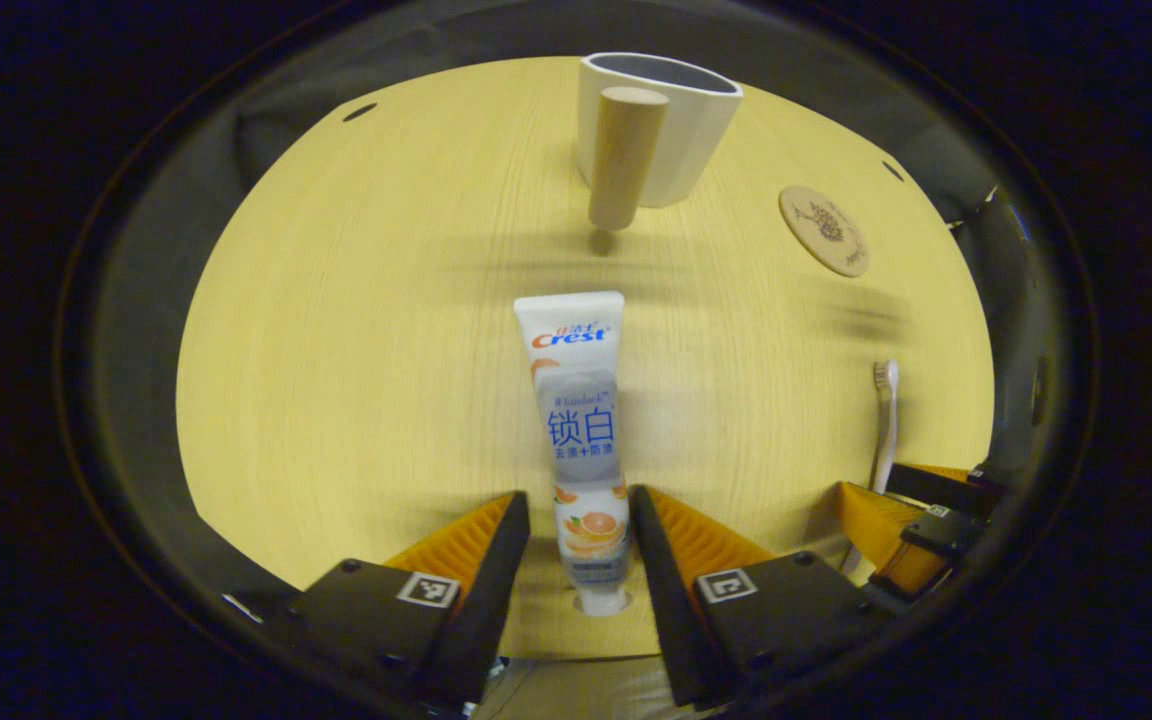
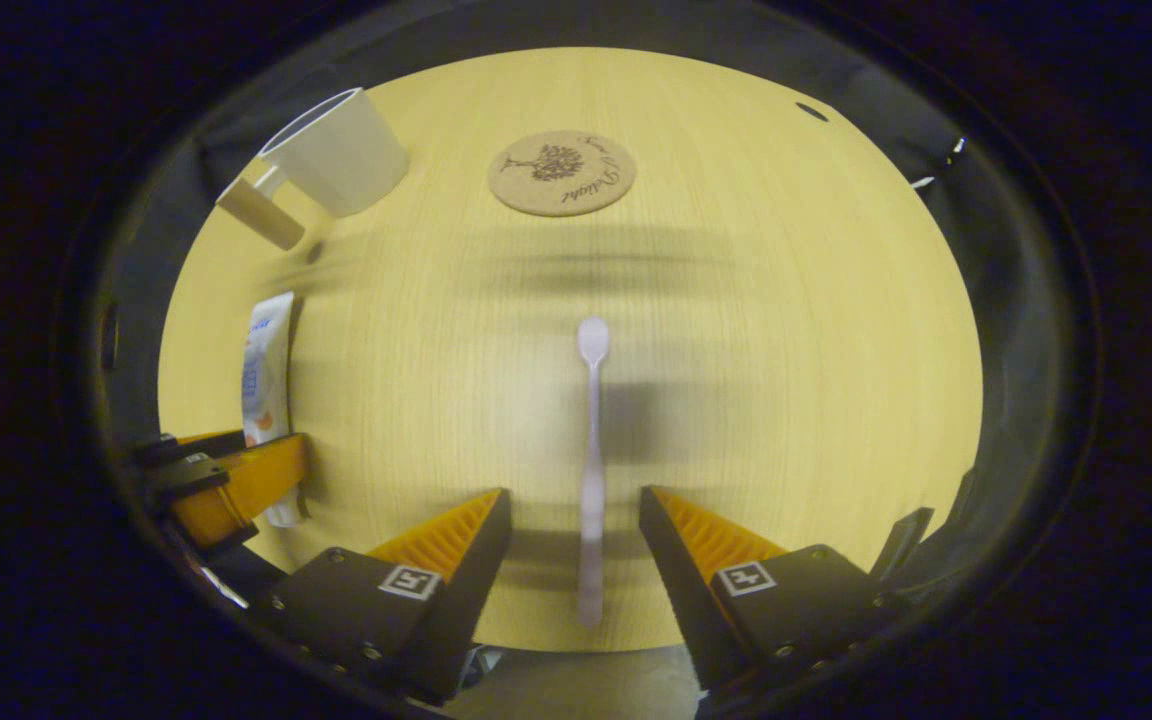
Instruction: Put the toothbrush and toothpaste on the desktop into the cup, then pick up the cup and place it on the coaster on the desktop.
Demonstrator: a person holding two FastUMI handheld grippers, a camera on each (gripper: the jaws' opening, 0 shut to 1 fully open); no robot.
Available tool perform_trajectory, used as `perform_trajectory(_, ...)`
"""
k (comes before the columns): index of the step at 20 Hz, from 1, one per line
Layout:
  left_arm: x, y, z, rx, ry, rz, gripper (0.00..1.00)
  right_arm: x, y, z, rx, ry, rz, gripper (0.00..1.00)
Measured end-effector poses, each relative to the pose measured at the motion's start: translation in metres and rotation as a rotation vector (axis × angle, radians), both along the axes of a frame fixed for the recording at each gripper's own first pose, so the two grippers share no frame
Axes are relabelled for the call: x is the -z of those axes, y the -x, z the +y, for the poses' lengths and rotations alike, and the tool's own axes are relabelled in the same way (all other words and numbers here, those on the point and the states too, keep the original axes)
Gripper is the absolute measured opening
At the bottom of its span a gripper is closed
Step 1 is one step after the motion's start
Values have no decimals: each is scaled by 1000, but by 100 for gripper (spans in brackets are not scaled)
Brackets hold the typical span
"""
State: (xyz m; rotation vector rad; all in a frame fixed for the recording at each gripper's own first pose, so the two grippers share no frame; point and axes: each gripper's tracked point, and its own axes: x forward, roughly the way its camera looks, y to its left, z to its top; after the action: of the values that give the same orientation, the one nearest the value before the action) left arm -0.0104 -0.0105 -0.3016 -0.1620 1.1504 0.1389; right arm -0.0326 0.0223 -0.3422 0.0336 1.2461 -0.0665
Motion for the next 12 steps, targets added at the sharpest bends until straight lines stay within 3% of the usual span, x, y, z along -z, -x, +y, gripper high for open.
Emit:
perform_trajectory(1, 0, 0, 0, 2, 1, 4, 49, -4, -2, 0, 11, -14, -7, 63)
perform_trajectory(2, 0, 1, 0, 11, -12, 1, 49, -2, -1, 1, 34, -34, -17, 42)
perform_trajectory(3, -1, 0, 1, 7, -10, 5, 41, 1, -2, 1, 41, -47, -15, 11)
perform_trajectory(6, -1, -3, 3, -1, -11, -15, 33, -5, 1, 0, 33, -52, -1, 11)
perform_trajectory(7, -3, -2, 3, -7, -5, -10, 24, -7, -2, 0, 35, -43, -15, 3)
perform_trajectory(12, -12, -4, 2, -19, 35, -36, 24, 0, -3, 0, 23, -38, -16, 4)
